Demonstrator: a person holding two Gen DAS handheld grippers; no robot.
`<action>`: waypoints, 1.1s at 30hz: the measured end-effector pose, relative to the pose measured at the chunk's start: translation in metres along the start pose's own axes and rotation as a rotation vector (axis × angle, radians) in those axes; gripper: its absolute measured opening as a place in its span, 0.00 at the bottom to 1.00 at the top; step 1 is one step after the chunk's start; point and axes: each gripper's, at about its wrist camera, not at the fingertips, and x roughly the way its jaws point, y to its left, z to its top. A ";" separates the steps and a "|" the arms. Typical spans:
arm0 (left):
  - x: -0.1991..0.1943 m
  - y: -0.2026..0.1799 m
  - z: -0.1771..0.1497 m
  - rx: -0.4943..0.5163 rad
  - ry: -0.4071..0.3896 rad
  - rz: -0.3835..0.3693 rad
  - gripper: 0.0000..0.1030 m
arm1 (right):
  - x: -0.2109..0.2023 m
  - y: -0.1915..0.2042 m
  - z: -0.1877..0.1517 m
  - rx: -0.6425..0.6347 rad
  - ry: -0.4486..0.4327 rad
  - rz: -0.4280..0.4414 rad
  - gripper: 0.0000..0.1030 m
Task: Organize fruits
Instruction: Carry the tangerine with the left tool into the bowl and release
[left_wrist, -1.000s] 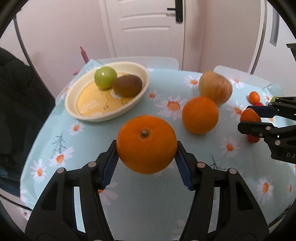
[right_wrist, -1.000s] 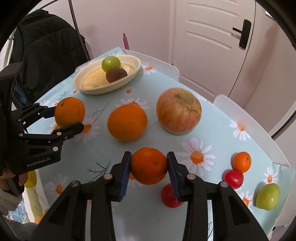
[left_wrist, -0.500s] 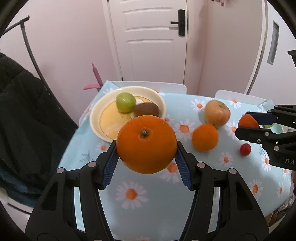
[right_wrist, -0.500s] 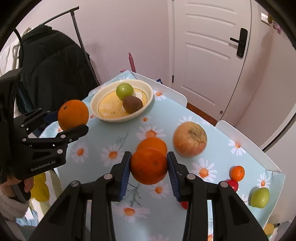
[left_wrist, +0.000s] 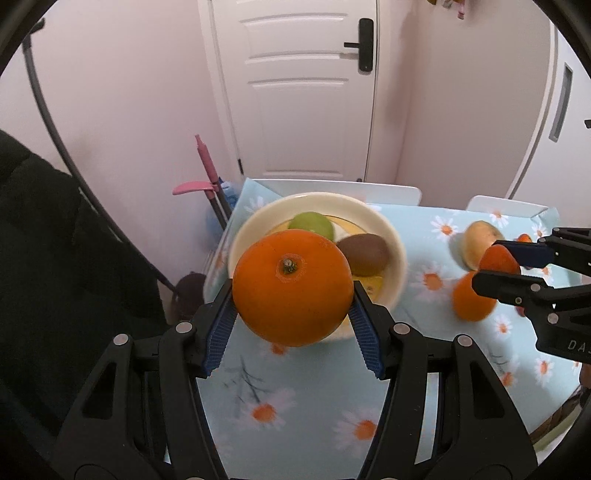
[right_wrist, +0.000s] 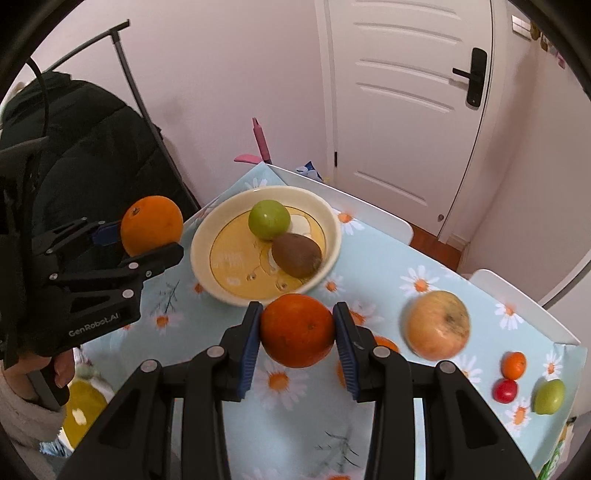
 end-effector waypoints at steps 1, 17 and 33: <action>0.005 0.004 0.001 0.003 0.001 -0.005 0.62 | 0.006 0.003 0.003 0.008 0.004 -0.008 0.35; 0.088 0.034 0.016 0.135 0.041 -0.083 0.62 | 0.074 0.027 0.026 0.157 0.046 -0.069 0.35; 0.095 0.028 0.015 0.162 0.002 -0.072 1.00 | 0.087 0.015 0.029 0.190 0.064 -0.082 0.35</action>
